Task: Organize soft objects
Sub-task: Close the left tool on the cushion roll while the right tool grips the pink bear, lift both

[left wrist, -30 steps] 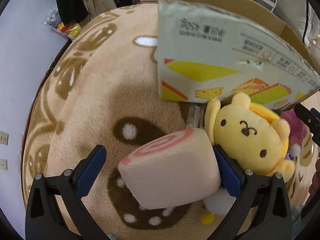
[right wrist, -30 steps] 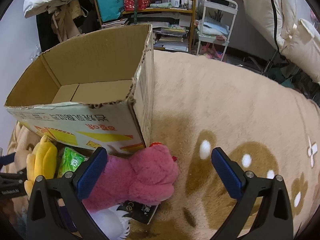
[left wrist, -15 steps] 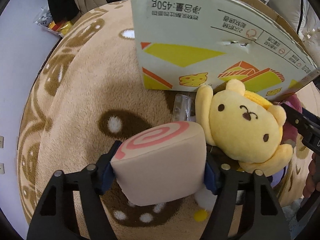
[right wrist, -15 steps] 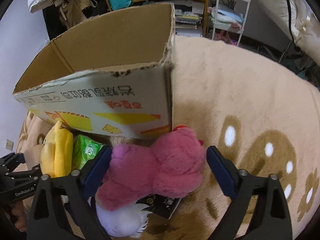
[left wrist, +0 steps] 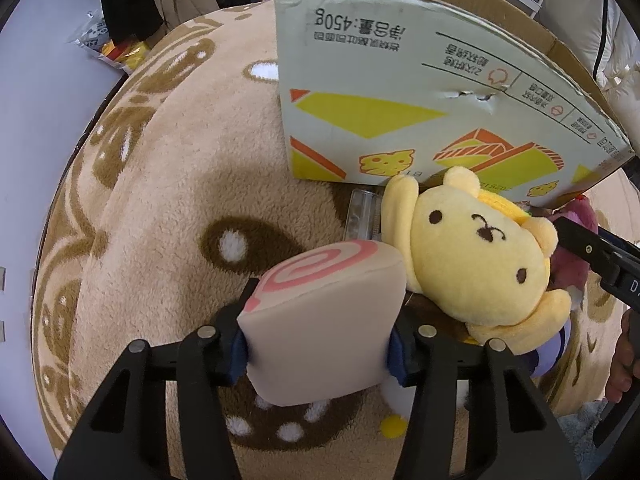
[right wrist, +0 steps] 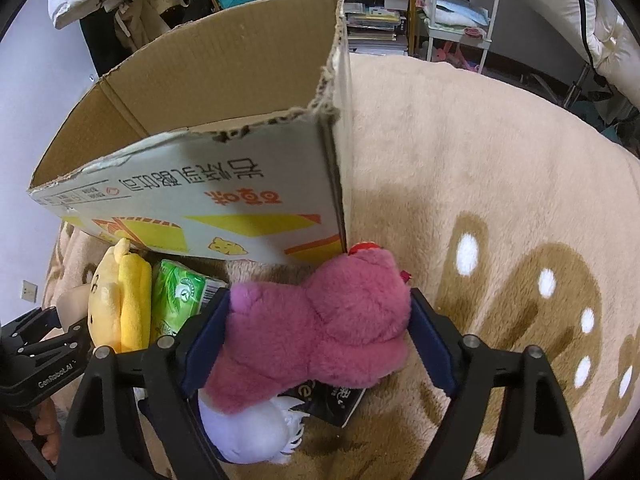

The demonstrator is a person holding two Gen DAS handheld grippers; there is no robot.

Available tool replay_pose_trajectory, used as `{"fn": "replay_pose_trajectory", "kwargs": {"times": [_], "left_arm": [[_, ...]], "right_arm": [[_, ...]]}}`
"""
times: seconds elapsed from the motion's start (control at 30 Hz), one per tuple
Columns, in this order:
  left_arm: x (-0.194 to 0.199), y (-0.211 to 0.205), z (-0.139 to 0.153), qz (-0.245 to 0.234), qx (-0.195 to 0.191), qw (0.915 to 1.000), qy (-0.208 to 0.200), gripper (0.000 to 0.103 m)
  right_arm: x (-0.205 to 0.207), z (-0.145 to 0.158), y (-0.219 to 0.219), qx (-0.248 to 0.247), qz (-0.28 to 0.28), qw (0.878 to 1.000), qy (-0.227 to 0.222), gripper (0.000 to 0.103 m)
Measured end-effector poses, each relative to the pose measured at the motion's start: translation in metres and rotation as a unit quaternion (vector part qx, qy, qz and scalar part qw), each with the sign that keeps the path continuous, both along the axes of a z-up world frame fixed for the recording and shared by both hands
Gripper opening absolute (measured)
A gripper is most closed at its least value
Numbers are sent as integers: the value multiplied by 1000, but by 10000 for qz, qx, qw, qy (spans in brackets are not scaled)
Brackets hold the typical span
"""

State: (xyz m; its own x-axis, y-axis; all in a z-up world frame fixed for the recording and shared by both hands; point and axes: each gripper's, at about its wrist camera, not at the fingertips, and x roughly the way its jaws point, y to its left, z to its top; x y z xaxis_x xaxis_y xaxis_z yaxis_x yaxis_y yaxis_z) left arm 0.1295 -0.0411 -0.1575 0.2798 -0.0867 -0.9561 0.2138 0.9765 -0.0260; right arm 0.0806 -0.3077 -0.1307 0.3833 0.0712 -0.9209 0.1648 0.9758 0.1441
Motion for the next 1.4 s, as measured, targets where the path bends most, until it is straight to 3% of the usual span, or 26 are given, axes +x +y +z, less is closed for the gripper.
{"fn": "replay_pose_trajectory", "kwargs": {"times": [0.37,0.8,1.03,1.4], "left_arm": [[-9,0,9,111,40,9999,-64,53],[-27,-1,30,149,403,9976,-547,53],[-41,-3,57,95,455,9922,-1156,53],[-68,0,100,30,515,9740,-2207,53]], "right_arm": [[-9,5,7,-175,58,9998,-59,86],[-21,23,23,-376,131,9988,-285,86],[-31,38,21,-340,33,9980,-527,86],[-53,84,26,-299,-3,9912,-1291,86]]}}
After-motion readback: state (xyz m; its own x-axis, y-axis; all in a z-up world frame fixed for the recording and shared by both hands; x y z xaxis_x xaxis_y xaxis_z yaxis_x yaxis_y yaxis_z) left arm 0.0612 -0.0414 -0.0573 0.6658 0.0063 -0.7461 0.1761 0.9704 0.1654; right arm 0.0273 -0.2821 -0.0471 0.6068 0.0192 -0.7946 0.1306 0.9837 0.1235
